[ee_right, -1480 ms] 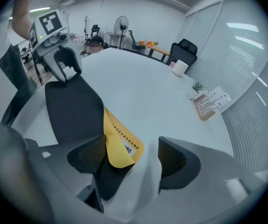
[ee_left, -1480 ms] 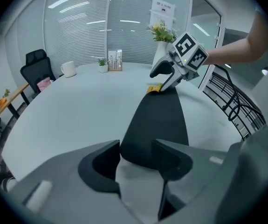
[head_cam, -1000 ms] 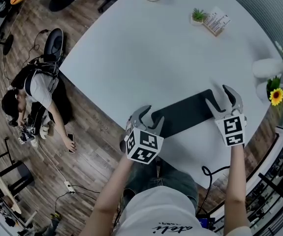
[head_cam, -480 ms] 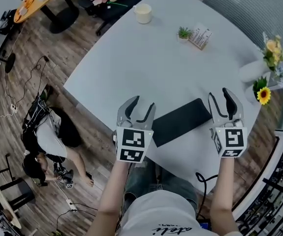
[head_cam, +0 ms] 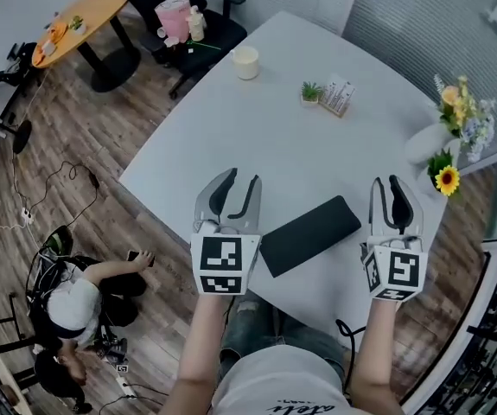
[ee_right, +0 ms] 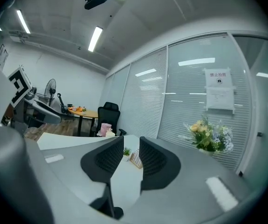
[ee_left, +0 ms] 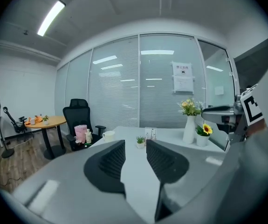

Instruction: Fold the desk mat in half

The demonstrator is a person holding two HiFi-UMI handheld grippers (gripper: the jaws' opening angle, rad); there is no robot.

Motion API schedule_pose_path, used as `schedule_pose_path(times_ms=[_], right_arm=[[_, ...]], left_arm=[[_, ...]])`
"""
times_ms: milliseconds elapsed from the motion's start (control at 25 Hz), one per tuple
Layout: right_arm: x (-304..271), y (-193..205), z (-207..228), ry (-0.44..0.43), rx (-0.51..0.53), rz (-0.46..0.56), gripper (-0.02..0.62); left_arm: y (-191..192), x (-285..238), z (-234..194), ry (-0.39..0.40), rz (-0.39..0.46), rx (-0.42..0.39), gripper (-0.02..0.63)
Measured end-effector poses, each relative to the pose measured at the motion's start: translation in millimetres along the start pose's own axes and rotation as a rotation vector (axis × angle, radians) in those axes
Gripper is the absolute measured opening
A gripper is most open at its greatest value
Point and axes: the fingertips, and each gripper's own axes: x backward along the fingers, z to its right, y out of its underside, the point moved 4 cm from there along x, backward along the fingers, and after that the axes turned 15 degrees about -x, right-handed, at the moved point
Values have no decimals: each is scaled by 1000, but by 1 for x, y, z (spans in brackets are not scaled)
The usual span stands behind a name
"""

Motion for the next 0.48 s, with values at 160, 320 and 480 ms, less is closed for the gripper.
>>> schedule_pose_path(times_ms=[160, 320, 480], right_arm=[[9, -13, 2, 34, -29, 41, 120], [18, -18, 2, 54, -57, 73, 109], [22, -20, 1, 62, -61, 83, 106]], left_arm=[[-20, 4, -5, -21, 45, -10, 117], [-33, 4, -7, -37, 77, -17, 98], [-42, 6, -7, -49, 101, -27, 67]])
